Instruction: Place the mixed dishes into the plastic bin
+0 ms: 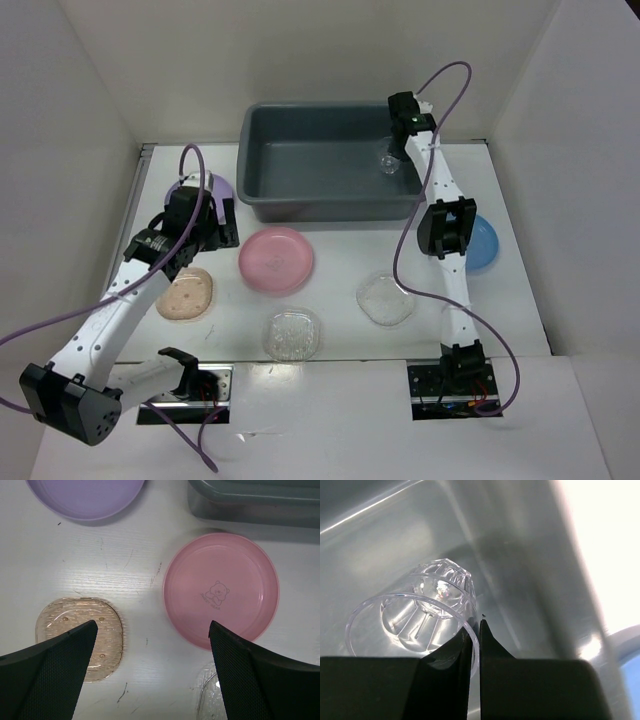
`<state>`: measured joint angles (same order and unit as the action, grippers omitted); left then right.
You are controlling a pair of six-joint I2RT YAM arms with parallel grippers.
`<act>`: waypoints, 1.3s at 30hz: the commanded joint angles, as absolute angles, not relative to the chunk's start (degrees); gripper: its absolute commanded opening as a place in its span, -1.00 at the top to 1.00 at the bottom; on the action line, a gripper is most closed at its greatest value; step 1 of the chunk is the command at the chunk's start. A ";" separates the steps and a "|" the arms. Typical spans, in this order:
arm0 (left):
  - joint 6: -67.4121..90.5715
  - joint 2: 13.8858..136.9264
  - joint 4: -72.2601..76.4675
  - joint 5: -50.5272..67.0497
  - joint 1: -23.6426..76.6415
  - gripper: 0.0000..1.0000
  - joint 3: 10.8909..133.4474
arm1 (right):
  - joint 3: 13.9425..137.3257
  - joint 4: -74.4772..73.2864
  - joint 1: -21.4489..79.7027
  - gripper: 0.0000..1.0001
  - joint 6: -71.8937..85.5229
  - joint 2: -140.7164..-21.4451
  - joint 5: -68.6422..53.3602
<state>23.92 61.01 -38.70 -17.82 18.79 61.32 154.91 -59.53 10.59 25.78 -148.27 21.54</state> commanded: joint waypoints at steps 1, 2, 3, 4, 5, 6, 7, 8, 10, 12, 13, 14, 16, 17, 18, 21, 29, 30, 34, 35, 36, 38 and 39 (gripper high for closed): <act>22.41 61.26 -36.91 -17.05 18.72 -0.99 60.82 | 155.83 -58.10 8.18 0.76 27.95 -148.97 23.91; 22.41 61.26 -36.91 -17.05 18.72 -0.99 60.82 | 155.83 -58.10 8.17 0.68 28.47 -148.97 23.91; 22.41 61.26 -36.91 -17.05 18.72 -0.99 60.82 | 155.83 -58.10 7.65 0.52 28.48 -149.50 23.91; 22.41 61.26 -36.91 -17.66 18.72 -0.99 60.82 | 155.83 -58.10 7.65 0.51 28.48 -149.50 23.91; 22.41 61.26 -36.91 -17.67 18.72 -0.99 60.82 | 155.83 -57.40 7.65 0.51 28.48 -149.50 23.91; 22.41 61.26 -36.91 -18.19 18.72 -0.99 60.82 | 155.83 -56.87 7.65 0.43 28.48 -149.50 23.91; 22.41 60.74 -36.91 -18.19 18.72 -0.99 60.82 | 156.44 -56.87 7.65 0.33 28.48 -149.50 23.30; 22.41 60.73 -36.91 -18.80 18.72 -0.99 60.82 | 156.97 -56.87 7.65 0.25 28.48 -149.50 23.29; 22.94 60.73 -36.91 -19.50 18.72 -0.99 60.82 | 160.11 -56.87 7.65 0.13 28.48 -149.50 21.11; 24.95 61.25 -37.44 -20.90 18.11 -0.99 60.82 | 163.28 -58.61 7.65 0.09 28.48 -148.97 19.08; 25.57 61.26 -37.44 -20.92 18.11 -0.99 60.82 | 166.17 -59.15 7.65 0.05 28.48 -148.02 16.46; 28.01 61.26 -37.44 -22.14 16.28 -0.99 60.82 | 168.12 -59.67 7.65 -0.04 28.48 -144.88 13.22; 31.96 61.78 -36.13 -23.55 15.39 -0.99 60.82 | 167.53 -60.29 7.65 -0.04 27.95 -141.43 9.43; 33.56 61.79 -36.12 -23.55 14.08 -0.99 60.30 | 166.39 -60.29 8.17 -0.08 27.34 -137.07 8.53; 36.62 61.79 -34.82 -23.55 12.58 -0.99 59.51 | 162.03 -58.64 9.04 -0.08 26.46 -131.54 6.79; 42.52 61.09 -32.54 -24.96 10.12 -0.90 57.06 | 142.68 -49.63 11.59 -0.15 25.23 -120.28 2.92; 44.47 69.77 -20.93 -24.27 -1.30 -0.74 54.49 | 87.42 -32.52 18.17 -0.17 28.74 -78.27 -9.21; 44.99 73.00 -20.22 -24.26 -2.28 -0.74 55.28 | 82.32 -32.52 20.11 -0.20 28.04 -76.05 -10.36; 46.49 82.25 -16.44 -26.10 -6.75 -0.74 58.70 | 70.78 -31.38 22.06 -0.22 29.96 -63.58 -14.49; 46.49 83.57 -15.65 -26.10 -6.77 -0.74 59.41 | 70.75 -31.38 22.06 -0.22 29.97 -61.72 -15.02; 47.28 85.93 -14.51 -26.97 -7.38 -0.74 60.11 | 69.19 -31.38 22.06 -0.25 30.49 -60.22 -15.03; 47.81 88.32 -12.84 -26.98 -8.09 -0.74 61.95 | 69.17 -32.78 22.06 -0.25 30.50 -57.22 -15.03; 48.60 90.59 -12.31 -26.98 -8.87 -0.74 62.48 | 69.17 -34.18 22.06 -0.25 30.50 -56.52 -15.03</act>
<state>45.58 87.46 -18.59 -25.21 -7.42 58.19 68.64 -35.35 21.76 29.67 -62.50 -12.69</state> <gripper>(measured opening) 0.868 0.623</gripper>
